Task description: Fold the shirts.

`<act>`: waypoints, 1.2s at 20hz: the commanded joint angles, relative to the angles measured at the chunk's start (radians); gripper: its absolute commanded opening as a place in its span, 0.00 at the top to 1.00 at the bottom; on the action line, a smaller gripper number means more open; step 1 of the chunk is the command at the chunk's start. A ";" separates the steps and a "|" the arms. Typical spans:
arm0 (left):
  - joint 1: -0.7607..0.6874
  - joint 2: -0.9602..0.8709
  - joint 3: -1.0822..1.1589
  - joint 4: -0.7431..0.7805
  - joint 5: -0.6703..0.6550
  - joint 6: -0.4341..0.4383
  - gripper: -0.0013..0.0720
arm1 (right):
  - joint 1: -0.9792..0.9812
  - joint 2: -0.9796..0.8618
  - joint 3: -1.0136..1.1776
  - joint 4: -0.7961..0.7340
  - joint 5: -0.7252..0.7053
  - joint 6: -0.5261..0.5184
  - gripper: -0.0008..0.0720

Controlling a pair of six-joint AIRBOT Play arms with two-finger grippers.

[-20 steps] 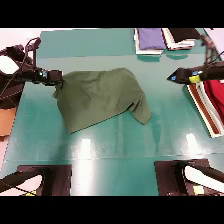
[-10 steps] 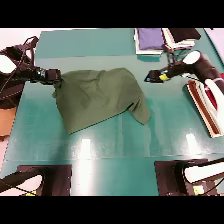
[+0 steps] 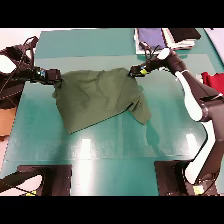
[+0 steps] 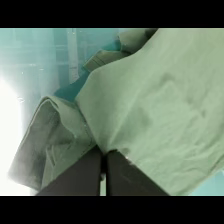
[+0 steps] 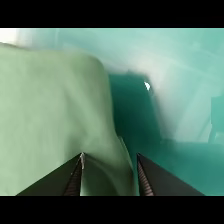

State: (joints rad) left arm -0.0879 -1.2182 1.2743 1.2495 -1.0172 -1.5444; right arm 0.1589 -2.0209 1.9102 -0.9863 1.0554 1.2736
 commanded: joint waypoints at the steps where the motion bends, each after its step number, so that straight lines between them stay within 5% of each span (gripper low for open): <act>1: 0.000 0.001 0.001 -0.001 0.000 0.000 0.95 | 0.035 -0.078 0.117 -0.003 -0.003 0.000 0.73; 2: 0.000 0.001 0.001 0.000 0.000 0.001 0.95 | 0.035 -0.078 0.130 -0.003 -0.018 -0.003 0.97; 8: 0.000 0.020 0.126 0.034 -0.026 0.035 0.96 | 0.011 0.175 0.133 -0.099 -0.041 -0.027 0.97; 15: 0.000 0.238 0.477 0.037 -0.047 0.061 0.95 | -0.035 0.660 0.132 -0.211 0.186 -0.027 0.97; 24: 0.000 0.363 0.484 0.038 -0.222 0.060 0.95 | -0.035 0.929 0.129 -0.247 0.365 0.134 0.97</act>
State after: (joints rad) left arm -0.0883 -0.8665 1.7786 1.2831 -1.1549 -1.4841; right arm 0.1242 -1.1454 2.0415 -1.2201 1.3418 1.3445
